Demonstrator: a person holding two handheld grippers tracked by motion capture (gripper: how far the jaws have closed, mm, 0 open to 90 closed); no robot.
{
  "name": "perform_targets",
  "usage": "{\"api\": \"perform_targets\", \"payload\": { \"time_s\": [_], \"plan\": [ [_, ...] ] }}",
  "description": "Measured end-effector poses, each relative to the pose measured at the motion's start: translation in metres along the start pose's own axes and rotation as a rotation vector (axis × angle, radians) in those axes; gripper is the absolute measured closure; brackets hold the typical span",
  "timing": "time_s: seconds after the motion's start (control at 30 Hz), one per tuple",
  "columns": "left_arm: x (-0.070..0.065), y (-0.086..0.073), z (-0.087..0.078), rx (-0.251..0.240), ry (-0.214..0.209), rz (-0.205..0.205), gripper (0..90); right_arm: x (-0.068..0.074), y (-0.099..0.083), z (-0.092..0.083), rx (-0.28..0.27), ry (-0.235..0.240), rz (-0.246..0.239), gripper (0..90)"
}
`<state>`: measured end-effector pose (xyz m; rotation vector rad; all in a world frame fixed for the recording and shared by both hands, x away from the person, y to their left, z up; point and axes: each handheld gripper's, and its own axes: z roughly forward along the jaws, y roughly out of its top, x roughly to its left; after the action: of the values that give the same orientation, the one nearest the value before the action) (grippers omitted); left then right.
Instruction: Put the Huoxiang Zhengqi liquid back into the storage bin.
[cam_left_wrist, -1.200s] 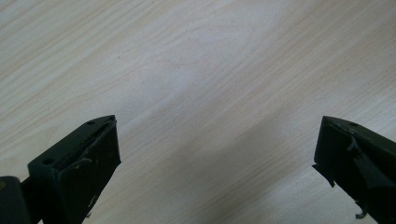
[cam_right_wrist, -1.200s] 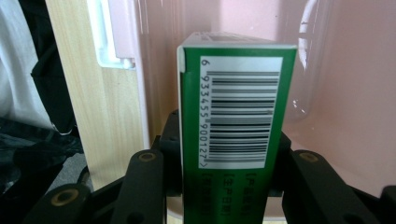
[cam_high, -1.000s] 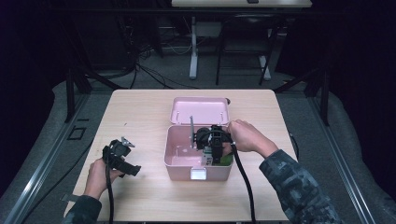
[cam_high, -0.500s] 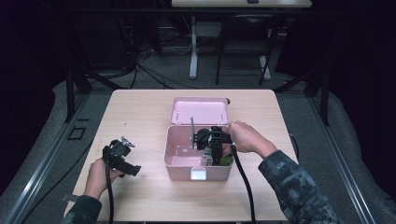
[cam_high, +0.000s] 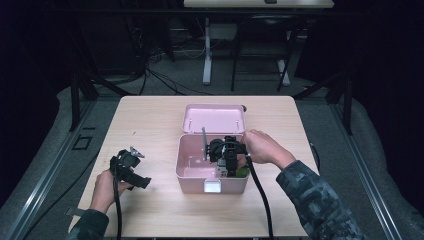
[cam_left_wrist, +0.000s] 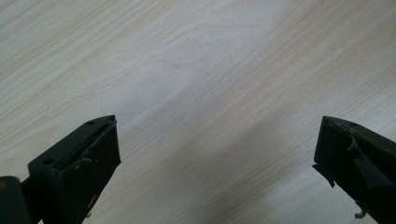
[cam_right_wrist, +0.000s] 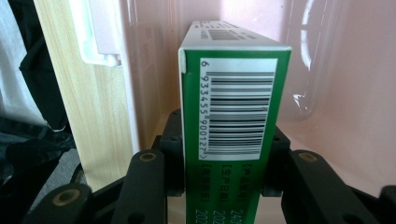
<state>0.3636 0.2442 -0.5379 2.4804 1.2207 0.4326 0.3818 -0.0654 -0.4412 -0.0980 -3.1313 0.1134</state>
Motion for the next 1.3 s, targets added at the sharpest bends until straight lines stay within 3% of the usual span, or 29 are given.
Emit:
{"api": "perform_targets", "payload": {
  "time_s": [0.23,0.57,0.77,0.9,0.93,0.97,1.0,1.03,1.07,1.1,1.13,1.17,1.2,1.27,1.3],
  "plan": [
    [0.000,0.000,0.000,-0.001,0.000,-0.002,0.2,0.000,0.001,0.002,0.031,0.022,-0.007,62.8],
    [0.000,0.000,0.000,0.000,0.000,-0.001,0.2,-0.003,-0.001,-0.002,-0.003,0.026,0.010,57.8],
    [0.000,0.000,0.000,-0.001,-0.001,-0.002,0.2,-0.003,-0.007,-0.018,-0.043,-0.014,0.035,50.1],
    [0.001,0.000,-0.001,-0.001,0.000,0.000,0.2,-0.004,-0.014,-0.023,-0.088,-0.032,0.056,43.1],
    [0.001,0.000,-0.001,-0.002,0.001,0.001,0.2,-0.005,-0.020,-0.026,-0.129,-0.028,0.069,39.8],
    [0.001,0.000,-0.001,-0.003,0.000,-0.001,0.2,-0.005,-0.020,-0.026,-0.129,-0.028,0.069,39.8],
    [0.000,0.001,-0.001,-0.002,0.000,-0.001,0.2,-0.006,-0.026,-0.030,-0.180,-0.024,0.082,35.1],
    [0.000,0.001,-0.001,-0.002,0.000,-0.001,0.2,-0.006,-0.026,-0.030,-0.180,-0.024,0.082,35.1],
    [0.000,0.001,-0.002,-0.003,-0.001,-0.004,0.2,-0.007,-0.032,-0.034,-0.228,-0.020,0.095,31.2],
    [0.000,0.001,-0.002,-0.003,-0.001,-0.004,0.2,-0.007,-0.032,-0.034,-0.228,-0.020,0.095,31.2],
    [0.000,0.001,-0.002,-0.007,-0.004,-0.008,0.2,-0.008,-0.038,-0.039,-0.280,-0.025,0.114,25.2],
    [0.000,0.001,-0.002,-0.007,-0.004,-0.008,0.2,-0.008,-0.038,-0.039,-0.280,-0.025,0.114,25.2],
    [0.000,0.002,-0.004,-0.009,-0.014,-0.017,0.1,-0.009,-0.044,-0.042,-0.320,-0.025,0.144,22.2],
    [0.000,0.003,-0.005,-0.014,-0.016,-0.021,0.1,-0.010,-0.047,-0.043,-0.334,-0.036,0.156,19.6],
    [0.000,0.004,-0.007,-0.021,-0.020,-0.028,0.1,-0.013,-0.053,-0.043,-0.354,-0.040,0.191,16.1]
  ]
}}
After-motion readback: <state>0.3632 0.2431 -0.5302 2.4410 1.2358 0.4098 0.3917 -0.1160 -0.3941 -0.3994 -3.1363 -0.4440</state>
